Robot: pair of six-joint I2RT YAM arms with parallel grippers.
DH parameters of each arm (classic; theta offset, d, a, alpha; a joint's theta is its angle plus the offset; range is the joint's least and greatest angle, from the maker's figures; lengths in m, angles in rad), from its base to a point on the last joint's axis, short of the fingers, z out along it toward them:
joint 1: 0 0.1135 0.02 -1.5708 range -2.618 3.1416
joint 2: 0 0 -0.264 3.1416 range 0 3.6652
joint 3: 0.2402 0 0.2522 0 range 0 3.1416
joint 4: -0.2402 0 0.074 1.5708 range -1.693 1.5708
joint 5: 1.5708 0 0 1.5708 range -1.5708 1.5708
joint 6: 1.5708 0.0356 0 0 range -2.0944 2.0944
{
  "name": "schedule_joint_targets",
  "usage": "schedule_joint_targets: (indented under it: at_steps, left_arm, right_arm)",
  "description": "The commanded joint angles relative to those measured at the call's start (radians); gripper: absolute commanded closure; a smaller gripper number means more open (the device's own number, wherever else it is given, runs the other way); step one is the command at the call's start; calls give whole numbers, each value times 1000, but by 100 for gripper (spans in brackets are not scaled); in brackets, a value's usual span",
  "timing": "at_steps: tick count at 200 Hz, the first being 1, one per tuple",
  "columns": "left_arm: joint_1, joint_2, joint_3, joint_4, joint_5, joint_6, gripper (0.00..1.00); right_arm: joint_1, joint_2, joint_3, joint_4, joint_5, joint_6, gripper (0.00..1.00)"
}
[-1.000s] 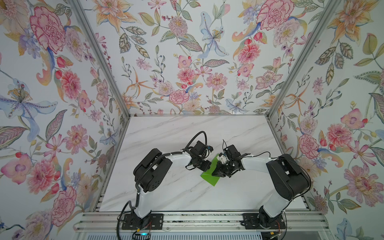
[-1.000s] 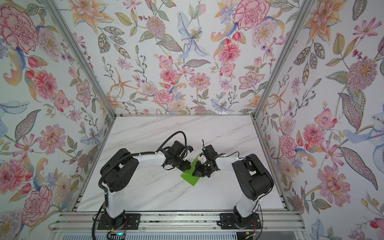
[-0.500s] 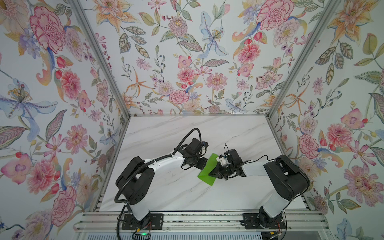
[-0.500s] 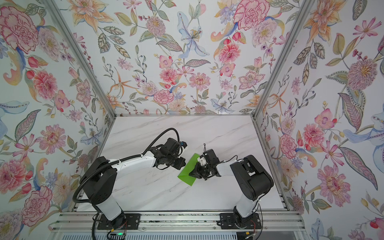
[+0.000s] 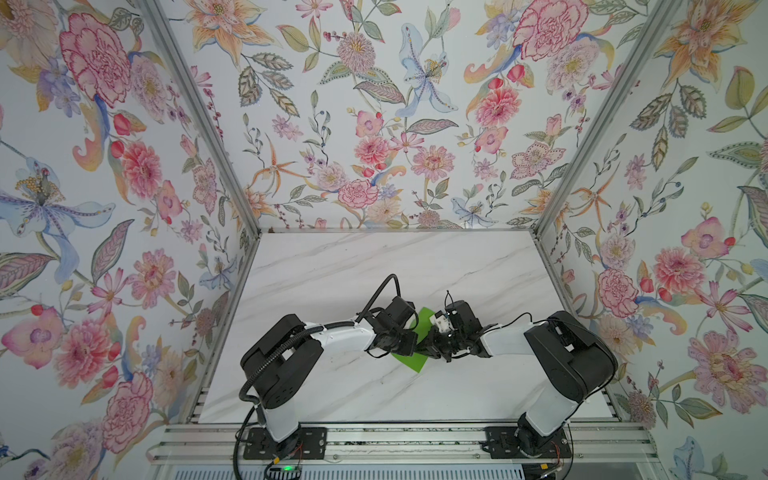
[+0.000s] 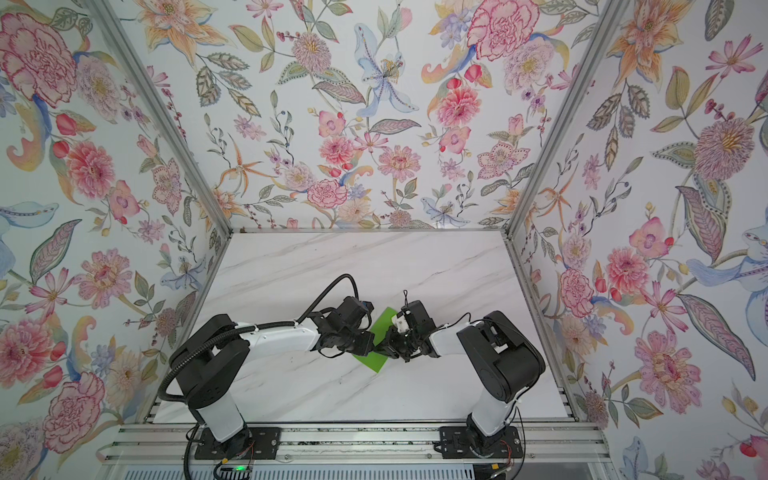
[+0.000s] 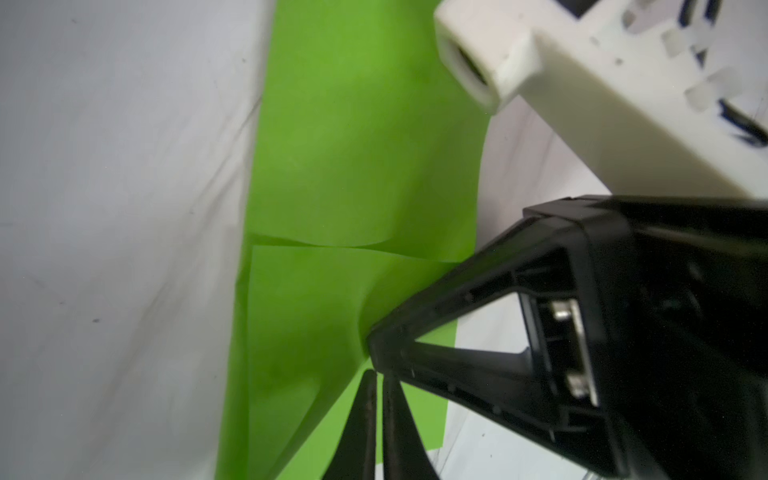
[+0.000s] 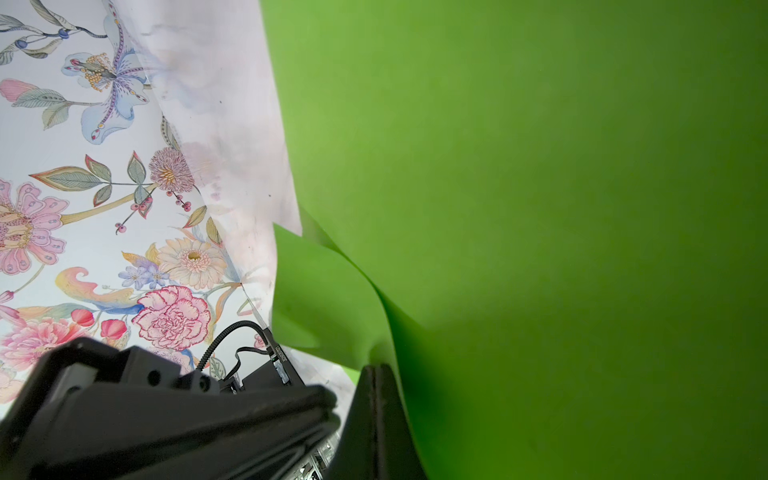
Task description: Fold a paper plane with a square sheet of paper (fold left side to right side)
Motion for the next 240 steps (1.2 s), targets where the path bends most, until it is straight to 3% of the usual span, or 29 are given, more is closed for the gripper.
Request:
schedule_joint_targets:
  at_steps: [1,66,125,184,240]
  left_arm:
    - [0,19,-12,21,-47,-23,92]
    - [2,77,-31,-7,-64,10,97]
    - [1,82,-59,-20,-64,129,100]
    - [3,82,-43,-44,-63,167,100]
    - [3,66,-48,-67,-75,168,100]
  right_arm:
    - [13,42,-17,-136,90,-6,97]
    - [16,18,5,-186,95,-29,97]
    - [10,-63,136,-329,86,-152,95]
    - [12,2,166,-321,41,-185,95]
    - [-2,78,117,-347,92,-189,97]
